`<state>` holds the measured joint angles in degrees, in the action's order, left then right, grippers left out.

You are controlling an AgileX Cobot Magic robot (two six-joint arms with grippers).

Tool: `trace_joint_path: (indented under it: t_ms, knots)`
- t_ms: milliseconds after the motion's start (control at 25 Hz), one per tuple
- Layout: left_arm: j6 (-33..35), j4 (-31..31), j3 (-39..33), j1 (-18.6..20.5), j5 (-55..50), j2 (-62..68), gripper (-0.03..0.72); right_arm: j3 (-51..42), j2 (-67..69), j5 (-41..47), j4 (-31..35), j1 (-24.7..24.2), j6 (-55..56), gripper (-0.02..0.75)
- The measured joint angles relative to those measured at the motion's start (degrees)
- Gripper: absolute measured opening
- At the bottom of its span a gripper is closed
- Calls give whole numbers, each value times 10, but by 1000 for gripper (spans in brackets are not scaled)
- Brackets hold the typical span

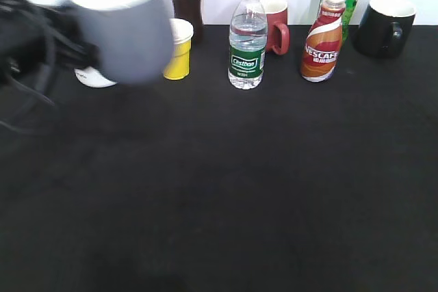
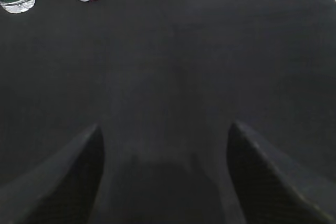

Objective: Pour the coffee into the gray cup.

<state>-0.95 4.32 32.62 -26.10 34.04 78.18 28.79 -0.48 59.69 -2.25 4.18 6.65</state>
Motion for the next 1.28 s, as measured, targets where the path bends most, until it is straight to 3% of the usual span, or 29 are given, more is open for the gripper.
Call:
trace_joint_path:
  t_ms: [80,240,400,520,760,1000,1160,1280]
  knots:
    - [0,3,0,-23,-22,1,71,0,0,0,0,0,0,570]
    - [0,4,-1,-27,-29,23,71,5,0,-12,0,0,0,570]
    - [0,4,-2,-27,-28,30,71,7,16,-218,-7,0,0,570]
    - [0,4,-2,-27,-28,30,71,-29,106,-364,-11,0,0,570]
    - [0,4,-2,-27,-27,30,71,-53,412,-632,-16,0,0,570]
    - [0,4,-2,-27,-5,30,71,-54,737,-1025,-16,0,0,570]
    - [0,4,-2,-27,-2,30,70,-51,874,-1082,-32,4,0,570]
    - [0,4,-2,-27,-2,30,70,-23,943,-1084,-24,72,0,546]
